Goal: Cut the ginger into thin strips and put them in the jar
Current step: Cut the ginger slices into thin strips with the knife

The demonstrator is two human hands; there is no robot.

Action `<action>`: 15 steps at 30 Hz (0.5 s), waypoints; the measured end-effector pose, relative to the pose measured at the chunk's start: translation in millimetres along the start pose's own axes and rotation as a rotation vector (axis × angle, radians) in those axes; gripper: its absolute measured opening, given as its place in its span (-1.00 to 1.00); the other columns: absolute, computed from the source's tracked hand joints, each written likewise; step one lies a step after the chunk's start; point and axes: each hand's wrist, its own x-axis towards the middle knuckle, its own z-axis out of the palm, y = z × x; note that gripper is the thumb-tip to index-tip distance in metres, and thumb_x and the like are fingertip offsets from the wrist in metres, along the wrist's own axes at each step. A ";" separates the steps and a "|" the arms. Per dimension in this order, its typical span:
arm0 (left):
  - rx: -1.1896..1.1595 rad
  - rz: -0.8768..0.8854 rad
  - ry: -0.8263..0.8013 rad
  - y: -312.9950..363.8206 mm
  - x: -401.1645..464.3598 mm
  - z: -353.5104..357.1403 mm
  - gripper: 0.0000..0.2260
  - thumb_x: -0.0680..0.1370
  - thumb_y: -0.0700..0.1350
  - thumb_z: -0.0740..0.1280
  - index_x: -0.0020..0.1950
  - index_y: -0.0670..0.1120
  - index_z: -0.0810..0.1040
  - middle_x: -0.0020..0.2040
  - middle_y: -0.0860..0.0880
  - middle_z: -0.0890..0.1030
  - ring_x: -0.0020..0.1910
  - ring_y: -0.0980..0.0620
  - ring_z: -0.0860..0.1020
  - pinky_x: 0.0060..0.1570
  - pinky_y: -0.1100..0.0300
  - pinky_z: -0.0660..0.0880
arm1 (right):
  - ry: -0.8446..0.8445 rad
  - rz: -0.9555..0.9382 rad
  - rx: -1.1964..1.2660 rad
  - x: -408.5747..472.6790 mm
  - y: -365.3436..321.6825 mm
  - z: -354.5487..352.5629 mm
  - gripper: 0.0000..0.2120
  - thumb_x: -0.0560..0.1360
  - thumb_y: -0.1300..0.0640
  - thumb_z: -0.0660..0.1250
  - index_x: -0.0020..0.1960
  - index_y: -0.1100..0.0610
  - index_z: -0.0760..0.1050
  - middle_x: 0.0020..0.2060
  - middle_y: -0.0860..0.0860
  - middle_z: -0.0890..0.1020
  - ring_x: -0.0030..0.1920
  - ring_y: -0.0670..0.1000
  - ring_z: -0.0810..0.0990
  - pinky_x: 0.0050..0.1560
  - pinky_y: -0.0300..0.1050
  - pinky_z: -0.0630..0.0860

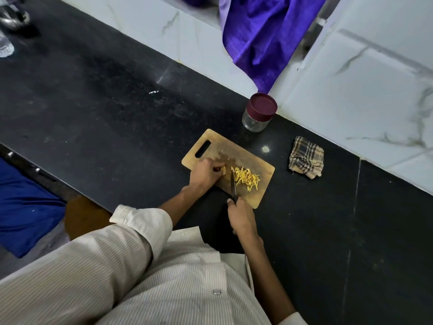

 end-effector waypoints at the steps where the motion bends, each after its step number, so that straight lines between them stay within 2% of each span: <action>1: -0.002 0.000 -0.003 -0.6 0.2 0.2 -0.75 0.52 -0.18 0.40 0.20 -0.06 0.62 0.08 -0.04 0.62 -0.02 0.03 0.55 0.04 0.10 0.53 | -0.002 -0.010 0.007 0.1 -0.3 -0.3 -0.71 0.65 -0.02 0.14 0.23 0.14 0.43 0.08 0.16 0.60 0.08 0.22 0.62 0.08 0.23 0.59; 7: 0.009 -0.021 0.032 0.7 -0.4 2.9 -0.78 0.56 -0.18 0.33 0.19 -0.07 0.63 0.06 -0.04 0.62 0.01 0.00 0.55 -0.02 0.15 0.47 | 0.010 -0.110 -0.027 4.5 -7.4 -3.4 -0.72 0.67 0.03 0.15 0.24 0.19 0.47 0.12 0.15 0.59 0.13 0.18 0.58 0.13 0.07 0.52; 12: 0.024 -0.080 0.065 0.5 -0.5 7.4 -0.79 0.57 -0.13 0.33 0.18 -0.03 0.64 0.05 -0.01 0.61 0.01 -0.01 0.56 -0.08 0.09 0.52 | 0.019 -0.141 -0.071 9.0 -10.5 -0.4 -0.72 0.67 0.06 0.15 0.22 0.22 0.48 0.11 0.18 0.60 0.12 0.20 0.58 0.10 0.08 0.52; 15: 0.030 -0.087 0.068 1.5 0.7 8.9 -0.79 0.57 -0.11 0.33 0.18 -0.02 0.64 0.04 -0.01 0.60 0.00 0.01 0.55 -0.10 0.13 0.50 | 0.022 -0.138 -0.081 11.3 -10.1 -0.2 -0.72 0.67 0.07 0.14 0.23 0.23 0.47 0.13 0.18 0.59 0.14 0.19 0.58 0.11 0.07 0.50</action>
